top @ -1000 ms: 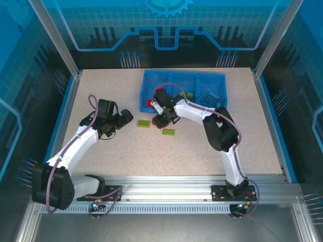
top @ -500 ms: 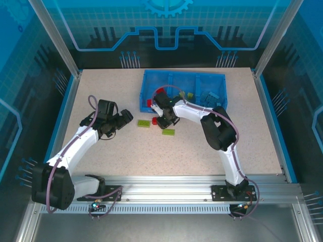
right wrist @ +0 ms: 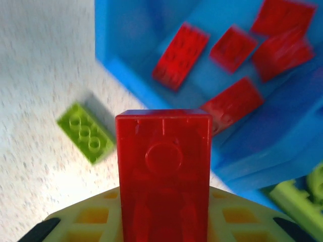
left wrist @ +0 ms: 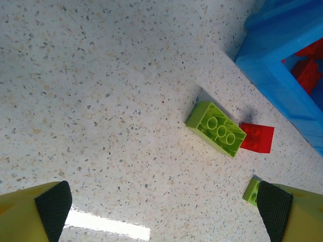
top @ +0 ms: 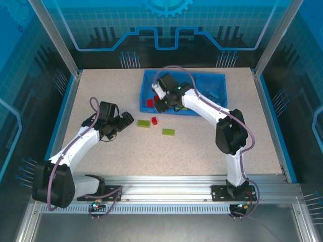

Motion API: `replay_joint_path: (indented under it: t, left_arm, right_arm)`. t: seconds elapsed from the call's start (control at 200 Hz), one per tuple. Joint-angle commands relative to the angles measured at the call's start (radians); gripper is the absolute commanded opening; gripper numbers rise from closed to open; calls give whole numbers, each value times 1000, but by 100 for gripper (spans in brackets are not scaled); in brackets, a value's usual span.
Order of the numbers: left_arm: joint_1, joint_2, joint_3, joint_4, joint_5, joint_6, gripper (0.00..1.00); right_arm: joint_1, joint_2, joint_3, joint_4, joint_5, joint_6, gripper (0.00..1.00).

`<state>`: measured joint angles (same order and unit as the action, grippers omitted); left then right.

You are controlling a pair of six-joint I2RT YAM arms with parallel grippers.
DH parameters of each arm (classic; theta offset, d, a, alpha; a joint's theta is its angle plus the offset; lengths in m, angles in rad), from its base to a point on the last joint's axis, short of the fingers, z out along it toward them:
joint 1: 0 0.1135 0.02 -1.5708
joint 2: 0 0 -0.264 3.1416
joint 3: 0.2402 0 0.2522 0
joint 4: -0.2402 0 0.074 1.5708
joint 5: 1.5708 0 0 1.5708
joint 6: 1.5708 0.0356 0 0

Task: Sort the legos into containers by color

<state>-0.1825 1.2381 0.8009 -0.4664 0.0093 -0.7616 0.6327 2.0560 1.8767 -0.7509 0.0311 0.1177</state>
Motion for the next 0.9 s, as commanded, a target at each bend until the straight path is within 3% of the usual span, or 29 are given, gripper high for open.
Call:
replay_joint_path:
  t: [0.0, 0.16, 0.29, 0.465, 0.55, 0.895]
  left_arm:
    - [-37, 22, -4, 23, 21, -15, 99]
    - [-122, 86, 27, 41, 9, -22, 99]
    - [-192, 164, 90, 39, 2, 22, 99]
    - [-252, 263, 199, 10, -6, 103, 99]
    - [-263, 303, 245, -6, -2, 107, 99]
    - [-346, 482, 454, -103, -49, 92, 94]
  right_arm:
    - [-50, 105, 174, -105, -63, 89, 27]
    - [-71, 308, 471, -277, -33, 156, 30]
    - [-83, 370, 550, -310, -48, 196, 38]
    - [-92, 358, 532, -301, -59, 213, 58]
    - [-95, 317, 487, -278, -82, 227, 75]
    - [-125, 44, 177, -115, -100, 285, 77]
